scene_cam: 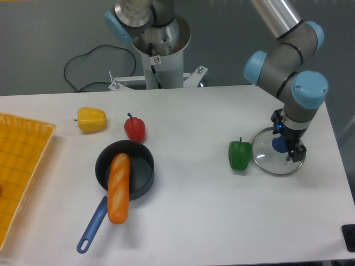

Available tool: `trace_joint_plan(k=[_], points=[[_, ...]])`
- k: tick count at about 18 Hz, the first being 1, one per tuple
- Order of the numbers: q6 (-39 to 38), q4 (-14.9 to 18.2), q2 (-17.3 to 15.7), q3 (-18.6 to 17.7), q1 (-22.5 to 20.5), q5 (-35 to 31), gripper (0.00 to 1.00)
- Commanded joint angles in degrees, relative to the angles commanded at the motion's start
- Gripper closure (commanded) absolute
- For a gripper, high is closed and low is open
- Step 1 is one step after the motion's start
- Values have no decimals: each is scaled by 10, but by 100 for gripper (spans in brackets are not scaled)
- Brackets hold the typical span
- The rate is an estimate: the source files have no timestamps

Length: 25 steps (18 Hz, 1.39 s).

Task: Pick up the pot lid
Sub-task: 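Close the gripper on the blue knob of the lid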

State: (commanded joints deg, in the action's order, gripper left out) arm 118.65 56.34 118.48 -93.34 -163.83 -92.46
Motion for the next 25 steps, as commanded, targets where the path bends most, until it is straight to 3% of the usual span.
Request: trace_joint_plan(k=[25], points=[[0,0,12,-5,-13,0,0]])
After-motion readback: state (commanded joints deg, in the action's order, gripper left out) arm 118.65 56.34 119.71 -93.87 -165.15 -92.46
